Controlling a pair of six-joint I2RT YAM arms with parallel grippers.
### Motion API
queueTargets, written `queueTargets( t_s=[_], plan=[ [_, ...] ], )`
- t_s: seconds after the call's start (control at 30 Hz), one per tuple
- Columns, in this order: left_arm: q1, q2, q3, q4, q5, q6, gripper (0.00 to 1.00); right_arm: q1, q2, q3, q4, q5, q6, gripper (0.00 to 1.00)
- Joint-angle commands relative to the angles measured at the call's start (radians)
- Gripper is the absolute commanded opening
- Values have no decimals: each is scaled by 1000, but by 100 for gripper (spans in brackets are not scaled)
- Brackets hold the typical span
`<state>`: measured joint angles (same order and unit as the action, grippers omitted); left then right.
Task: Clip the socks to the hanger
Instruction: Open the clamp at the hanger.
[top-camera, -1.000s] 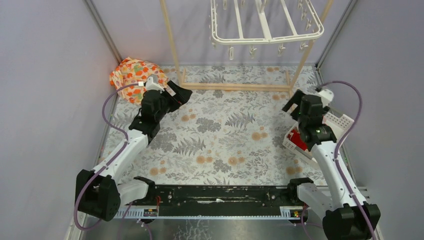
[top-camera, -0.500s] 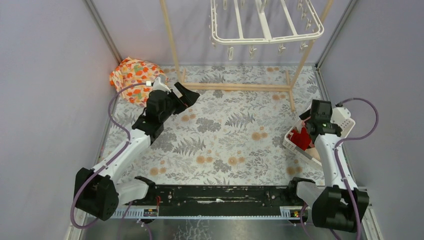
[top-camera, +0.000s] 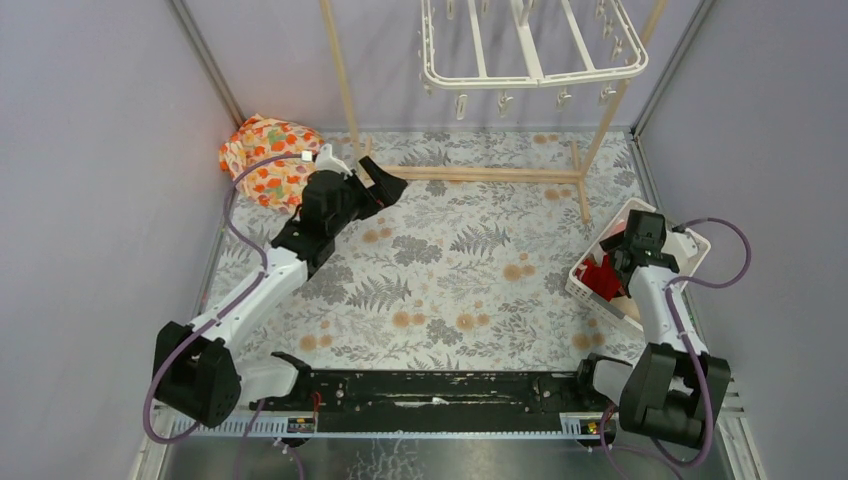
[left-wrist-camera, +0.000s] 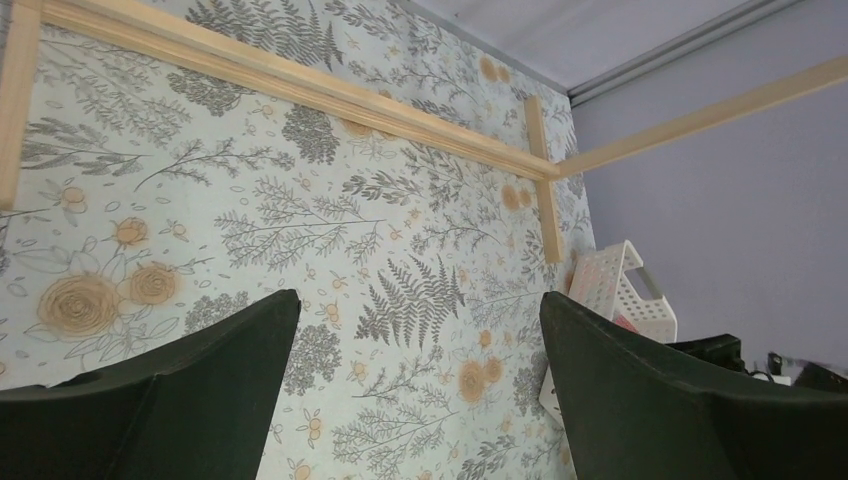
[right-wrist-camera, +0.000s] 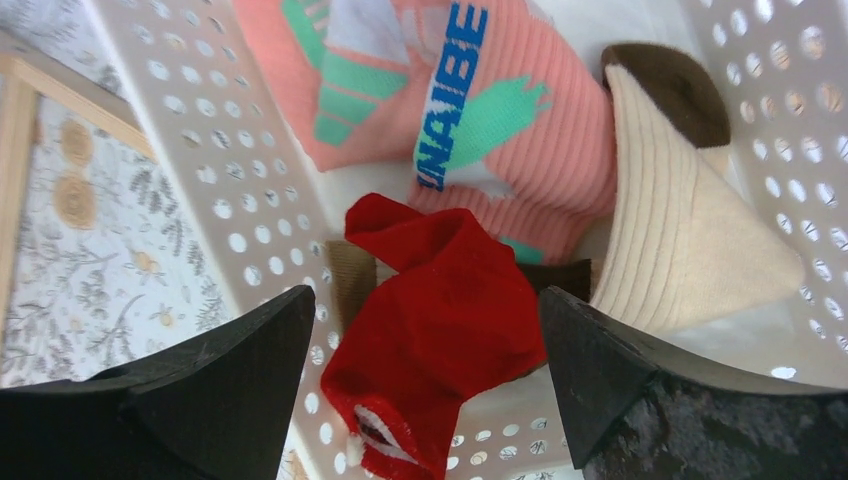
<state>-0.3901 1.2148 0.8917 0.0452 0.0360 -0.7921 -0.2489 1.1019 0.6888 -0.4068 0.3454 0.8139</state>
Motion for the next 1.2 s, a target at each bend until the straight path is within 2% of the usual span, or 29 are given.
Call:
queueTargets(
  t_s=[0.0, 0.1, 0.2, 0.3, 0.4, 0.57, 0.7, 0.87, 0.97, 1.17],
  plan=[
    [-49, 46, 73, 72, 32, 77, 99, -3, 67, 26, 8, -49, 30, 89],
    [-73, 105, 111, 255, 192, 218, 99, -3, 25, -23, 114, -133, 13, 87],
    [-73, 185, 164, 396, 334, 344, 99, -1, -82, -75, 261, -237, -78, 90],
    [-72, 272, 272, 362, 469, 466, 99, -1, -214, -84, 363, -293, -149, 89],
    [-72, 328, 349, 380, 594, 519, 99, 9, -301, -51, 383, -351, -203, 88],
    [-52, 349, 377, 489, 632, 546, 99, 21, -312, -47, 632, -739, -166, 80],
    [-1, 357, 398, 546, 747, 520, 99, 78, -241, 75, 668, -930, -162, 80],
    [36, 382, 461, 603, 834, 500, 99, 236, -185, 229, 532, -889, -282, 80],
    [50, 416, 519, 596, 855, 491, 99, 244, -189, 228, 553, -898, -271, 81],
    [82, 469, 548, 698, 863, 460, 99, 244, -204, 240, 553, -927, -263, 81]
  ],
)
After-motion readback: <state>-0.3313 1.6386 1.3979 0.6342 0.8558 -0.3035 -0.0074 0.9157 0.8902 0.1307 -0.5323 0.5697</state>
